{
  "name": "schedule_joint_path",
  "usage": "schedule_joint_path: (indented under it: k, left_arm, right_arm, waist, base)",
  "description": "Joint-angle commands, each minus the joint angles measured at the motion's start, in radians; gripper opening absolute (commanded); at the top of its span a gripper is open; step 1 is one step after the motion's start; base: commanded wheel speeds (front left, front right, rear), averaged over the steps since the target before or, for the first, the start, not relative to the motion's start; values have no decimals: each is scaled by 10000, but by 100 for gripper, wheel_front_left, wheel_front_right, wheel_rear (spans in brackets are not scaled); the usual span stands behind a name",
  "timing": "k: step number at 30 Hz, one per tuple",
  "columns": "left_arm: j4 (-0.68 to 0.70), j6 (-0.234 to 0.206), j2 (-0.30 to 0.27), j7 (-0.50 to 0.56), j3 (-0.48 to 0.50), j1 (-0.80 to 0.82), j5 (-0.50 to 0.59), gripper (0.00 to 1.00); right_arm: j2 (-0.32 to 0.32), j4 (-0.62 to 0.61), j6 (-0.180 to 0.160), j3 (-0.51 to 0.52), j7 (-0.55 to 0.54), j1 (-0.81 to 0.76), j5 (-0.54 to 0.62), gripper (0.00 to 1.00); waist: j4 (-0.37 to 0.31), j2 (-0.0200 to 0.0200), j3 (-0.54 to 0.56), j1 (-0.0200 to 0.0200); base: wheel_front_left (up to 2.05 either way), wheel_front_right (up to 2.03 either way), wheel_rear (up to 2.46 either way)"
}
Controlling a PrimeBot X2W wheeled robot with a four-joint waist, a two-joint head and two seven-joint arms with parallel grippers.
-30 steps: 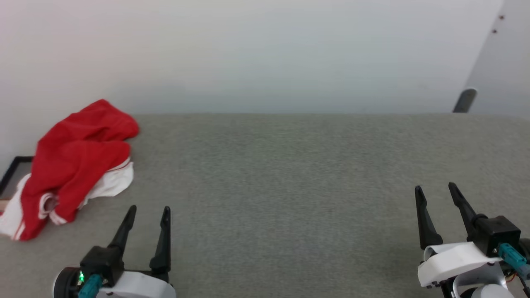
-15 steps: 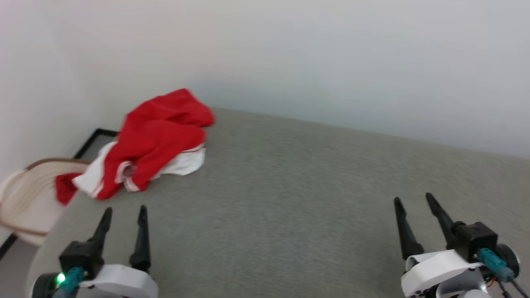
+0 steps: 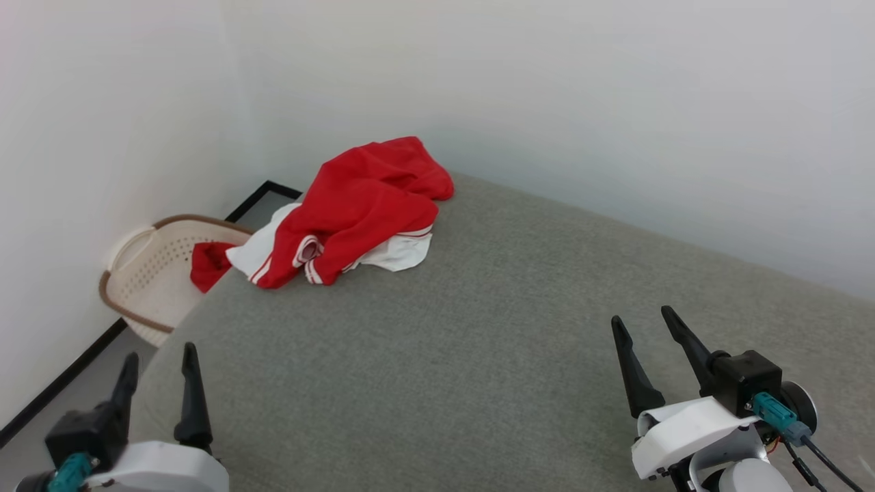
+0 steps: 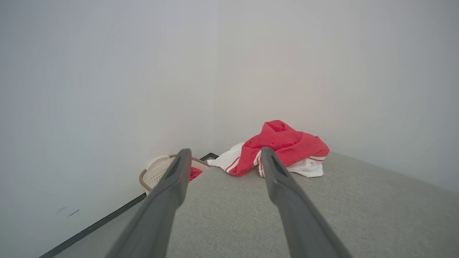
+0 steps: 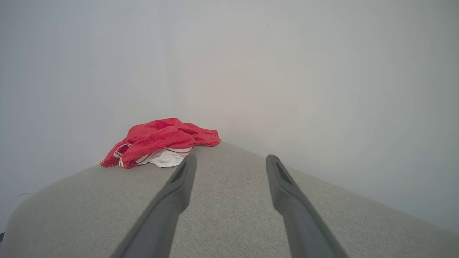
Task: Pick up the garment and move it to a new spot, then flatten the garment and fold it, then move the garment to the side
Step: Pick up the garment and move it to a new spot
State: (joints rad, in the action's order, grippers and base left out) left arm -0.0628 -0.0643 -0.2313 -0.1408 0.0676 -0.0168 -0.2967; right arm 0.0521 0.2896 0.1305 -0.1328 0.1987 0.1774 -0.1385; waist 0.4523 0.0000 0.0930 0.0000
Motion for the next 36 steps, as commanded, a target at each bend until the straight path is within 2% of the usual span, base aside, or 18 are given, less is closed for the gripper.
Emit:
schedule_joint_path:
  k: [1,6,11,19,27,36]
  left_arm:
    - [87,-42,9,56,17,83,-88,100]
    - [172,171,-120,586,-27,659,-432,100]
    - [230,508,-140,1383,-84,1901,-1129,100]
    - [-248,852,-684,2993,267,4567,-2377,100]
    - [-1811,1120,-1160,4706,266,7337,-3409,100]
    - [-4336,1242,-1537,6270,-123,9635,-3820,100]
  right_arm:
    - [-17,58,4,18,71,90,-22,100]
    - [163,3,4,60,1,121,29,100]
    - [480,-551,4,170,-356,194,161,100]
    - [1251,-2131,3,66,-1383,743,349,100]
    - [2062,-3636,3,183,-2215,1335,442,100]
    - [2671,-5137,3,219,-2963,1836,515,100]
  waist:
    - [137,0,-143,0]
    - [272,0,-357,0]
    - [375,0,-1059,0]
    - [-222,0,-3052,0]
    - [-760,0,-5091,0]
    - [-1252,0,-6766,0]
  base:
    - [0,0,0]
    - [0,0,0]
    - [0,0,0]
    - [0,0,0]
    - [0,0,0]
    - [0,0,0]
